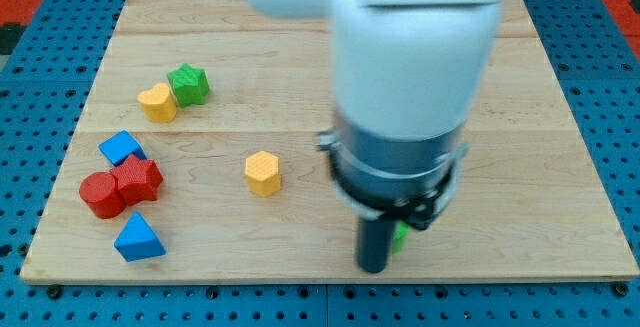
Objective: Put yellow hexagon blue triangle and green circle in a horizontal line
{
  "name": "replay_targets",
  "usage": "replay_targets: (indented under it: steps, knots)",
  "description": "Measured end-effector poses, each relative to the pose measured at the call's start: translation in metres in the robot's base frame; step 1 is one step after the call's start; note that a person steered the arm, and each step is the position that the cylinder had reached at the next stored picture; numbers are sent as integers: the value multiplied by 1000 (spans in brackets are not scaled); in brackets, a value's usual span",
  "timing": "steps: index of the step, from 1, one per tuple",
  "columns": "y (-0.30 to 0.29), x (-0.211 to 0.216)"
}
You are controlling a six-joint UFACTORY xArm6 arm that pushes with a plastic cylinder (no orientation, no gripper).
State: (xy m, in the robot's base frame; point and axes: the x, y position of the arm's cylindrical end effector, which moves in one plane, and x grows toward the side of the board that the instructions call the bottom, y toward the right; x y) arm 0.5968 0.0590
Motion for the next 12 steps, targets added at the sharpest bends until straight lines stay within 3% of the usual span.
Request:
replay_targets:
  steps: [1, 2, 3, 4, 5, 6, 7, 8, 9, 11, 12]
  knots:
    - [4, -3]
    - [-133, 8]
    - [-230, 13]
    - [-290, 5]
    - [-244, -20]
    - [-144, -20]
    - [-127, -23]
    - [-172, -53]
    - [-95, -40]
    - [-112, -77]
    - [-68, -88]
